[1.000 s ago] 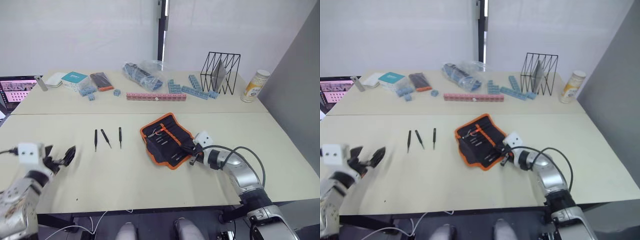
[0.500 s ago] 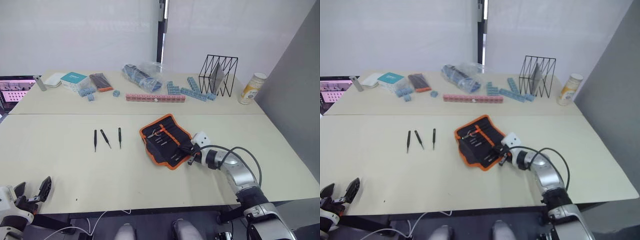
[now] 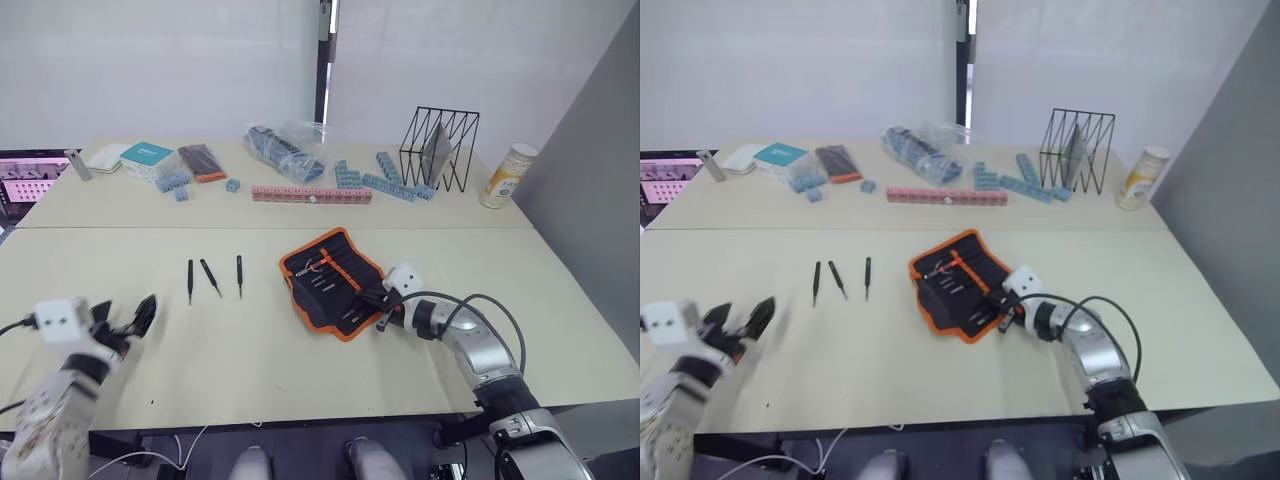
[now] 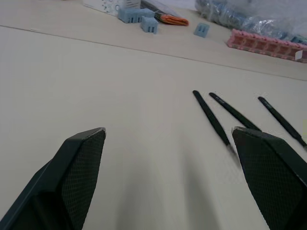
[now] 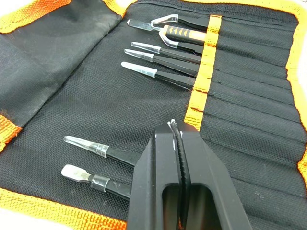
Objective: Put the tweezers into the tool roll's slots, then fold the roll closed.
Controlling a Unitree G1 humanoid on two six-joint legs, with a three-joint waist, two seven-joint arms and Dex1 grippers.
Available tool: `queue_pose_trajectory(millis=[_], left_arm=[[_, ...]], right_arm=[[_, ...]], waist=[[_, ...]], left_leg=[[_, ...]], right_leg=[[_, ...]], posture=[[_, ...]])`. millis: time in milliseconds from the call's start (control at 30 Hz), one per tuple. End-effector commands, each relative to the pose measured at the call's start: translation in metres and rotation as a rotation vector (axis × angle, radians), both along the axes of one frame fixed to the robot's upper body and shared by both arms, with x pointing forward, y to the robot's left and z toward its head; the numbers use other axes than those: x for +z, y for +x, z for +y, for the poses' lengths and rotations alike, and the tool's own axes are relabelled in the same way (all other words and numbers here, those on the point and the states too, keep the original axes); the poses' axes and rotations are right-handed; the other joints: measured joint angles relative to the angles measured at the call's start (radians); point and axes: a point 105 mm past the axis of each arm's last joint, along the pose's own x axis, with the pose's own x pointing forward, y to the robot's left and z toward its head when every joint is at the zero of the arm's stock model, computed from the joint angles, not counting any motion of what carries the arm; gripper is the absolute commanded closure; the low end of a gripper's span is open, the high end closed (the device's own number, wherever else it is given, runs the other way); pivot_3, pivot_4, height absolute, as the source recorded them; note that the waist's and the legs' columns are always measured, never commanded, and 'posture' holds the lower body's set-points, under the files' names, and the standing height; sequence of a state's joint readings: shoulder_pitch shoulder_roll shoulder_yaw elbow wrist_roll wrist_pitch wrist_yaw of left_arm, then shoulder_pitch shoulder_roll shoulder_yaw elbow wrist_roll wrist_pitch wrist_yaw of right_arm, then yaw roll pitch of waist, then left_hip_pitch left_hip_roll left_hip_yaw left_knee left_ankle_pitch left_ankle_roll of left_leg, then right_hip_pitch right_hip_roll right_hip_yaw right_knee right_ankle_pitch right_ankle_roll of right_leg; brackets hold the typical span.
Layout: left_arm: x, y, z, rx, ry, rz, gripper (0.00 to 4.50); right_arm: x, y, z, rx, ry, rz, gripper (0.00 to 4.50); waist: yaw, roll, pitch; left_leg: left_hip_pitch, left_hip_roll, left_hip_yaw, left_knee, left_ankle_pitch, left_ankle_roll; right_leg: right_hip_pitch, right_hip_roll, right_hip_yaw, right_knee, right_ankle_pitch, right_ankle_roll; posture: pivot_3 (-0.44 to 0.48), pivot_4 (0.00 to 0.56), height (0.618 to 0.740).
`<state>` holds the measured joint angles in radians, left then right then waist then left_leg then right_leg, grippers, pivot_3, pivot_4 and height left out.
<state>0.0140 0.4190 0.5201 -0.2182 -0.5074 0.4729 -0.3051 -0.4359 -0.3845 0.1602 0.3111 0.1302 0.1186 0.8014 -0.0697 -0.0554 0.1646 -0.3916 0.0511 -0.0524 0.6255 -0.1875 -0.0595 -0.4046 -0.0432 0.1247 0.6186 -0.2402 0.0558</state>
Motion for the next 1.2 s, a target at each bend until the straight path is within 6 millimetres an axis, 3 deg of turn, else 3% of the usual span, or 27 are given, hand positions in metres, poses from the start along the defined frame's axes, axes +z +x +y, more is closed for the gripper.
queue_pose_trajectory(millis=[33, 300, 667, 967, 1100, 1133, 1200], left_arm=[[0.008, 0.02, -0.025, 0.001, 0.05, 0.033, 0.03], [0.001, 0.049, -0.045, 0.078, 0.066, 0.166, 0.03], [-0.022, 0.049, -0.043, 0.164, 0.036, 0.255, 0.03], [-0.037, 0.068, -0.055, 0.07, 0.076, 0.337, 2.95], [-0.037, 0.072, -0.05, 0.074, 0.092, 0.336, 4.24], [-0.037, 0.072, -0.049, 0.074, 0.103, 0.332, 4.46], [-0.033, 0.073, -0.043, 0.085, 0.126, 0.31, 4.46]], right_arm=[[-0.022, -0.009, -0.007, -0.026, -0.044, 0.08, 4.5], [-0.026, -0.016, -0.01, -0.036, -0.061, 0.093, 4.5], [-0.024, -0.014, -0.013, -0.04, -0.071, 0.094, 4.5], [-0.023, -0.016, -0.006, -0.026, -0.085, 0.089, 4.5], [-0.023, -0.017, -0.008, -0.037, -0.083, 0.089, 4.5], [-0.023, -0.017, -0.009, -0.04, -0.083, 0.09, 4.5], [-0.023, -0.018, -0.01, -0.05, -0.082, 0.092, 4.5]], waist=[[0.0, 0.0, 0.0], [0.0, 0.0, 0.0], [0.001, 0.0, 0.0], [0.008, 0.003, 0.0], [0.014, 0.004, 0.0], [0.015, 0.004, -0.001], [0.017, 0.005, -0.001]], left_leg=[[0.0, 0.0, 0.0, 0.0, 0.0, 0.0], [0.001, -0.002, -0.004, -0.001, 0.003, 0.005], [0.001, -0.002, -0.004, -0.001, 0.002, 0.003], [0.002, -0.002, -0.004, 0.0, -0.001, -0.002], [0.002, -0.003, -0.003, 0.001, -0.001, -0.002], [0.002, -0.003, -0.003, 0.001, -0.001, -0.002], [0.002, -0.003, -0.003, 0.001, -0.001, -0.002]], right_leg=[[0.0, 0.0, 0.0, 0.0, 0.0, 0.0], [-0.001, 0.001, 0.0, 0.007, 0.003, 0.005], [0.0, 0.001, 0.0, 0.006, 0.002, 0.004], [0.001, 0.001, 0.0, 0.006, 0.001, 0.003], [0.001, 0.0, 0.0, 0.005, 0.001, 0.003], [0.001, 0.0, 0.0, 0.005, 0.001, 0.003], [0.001, 0.0, 0.0, 0.005, 0.0, 0.003]], posture=[[0.0, 0.15, 0.737], [0.0, 0.15, 0.737], [0.0, 0.15, 0.737], [0.0, 0.15, 0.737], [0.0, 0.15, 0.737], [0.0, 0.15, 0.737], [0.0, 0.15, 0.737]])
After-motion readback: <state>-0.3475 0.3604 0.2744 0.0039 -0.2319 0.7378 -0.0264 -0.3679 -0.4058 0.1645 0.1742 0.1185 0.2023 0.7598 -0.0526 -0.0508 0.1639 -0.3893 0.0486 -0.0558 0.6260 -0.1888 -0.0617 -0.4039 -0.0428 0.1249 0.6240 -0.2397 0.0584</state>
